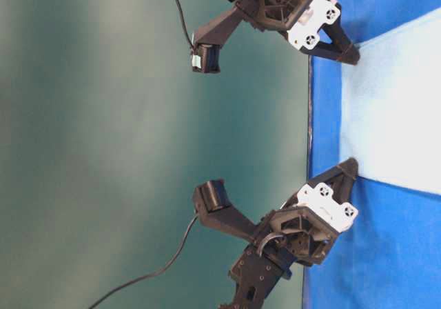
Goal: Fold the light blue towel.
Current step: 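Move both grippers to the far corners of the towel strip and grasp, then pull the far end toward the near end, folding the strip in half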
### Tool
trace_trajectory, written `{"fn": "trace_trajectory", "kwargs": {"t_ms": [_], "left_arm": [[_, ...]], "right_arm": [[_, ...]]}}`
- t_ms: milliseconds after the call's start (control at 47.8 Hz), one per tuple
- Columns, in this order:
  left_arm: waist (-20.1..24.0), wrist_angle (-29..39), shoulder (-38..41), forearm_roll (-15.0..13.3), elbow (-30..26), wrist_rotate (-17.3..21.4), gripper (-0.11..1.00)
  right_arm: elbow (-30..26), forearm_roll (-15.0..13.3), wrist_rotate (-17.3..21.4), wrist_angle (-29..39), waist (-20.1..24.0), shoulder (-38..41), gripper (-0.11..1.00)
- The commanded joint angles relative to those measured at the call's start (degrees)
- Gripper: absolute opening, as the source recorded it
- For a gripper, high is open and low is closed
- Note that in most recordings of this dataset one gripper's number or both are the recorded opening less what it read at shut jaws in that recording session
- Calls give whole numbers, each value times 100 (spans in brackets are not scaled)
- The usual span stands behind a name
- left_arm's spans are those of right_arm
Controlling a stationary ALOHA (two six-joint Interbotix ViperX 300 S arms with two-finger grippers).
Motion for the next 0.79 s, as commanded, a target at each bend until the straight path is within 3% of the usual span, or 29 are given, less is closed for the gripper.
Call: {"fn": "trace_trajectory", "kwargs": {"t_ms": [0,84,774], "left_arm": [[0,105,-44,0,-105,62,21],[0,220,-35,0,-149,70,7],[18,668,-773,-9,-220,510,5]], "right_arm": [[9,-53,-9,9,-26,-44,21],[26,-53,-9,-9,-26,-44,5],[-18,-44,53,492,0,-765,5]]}}
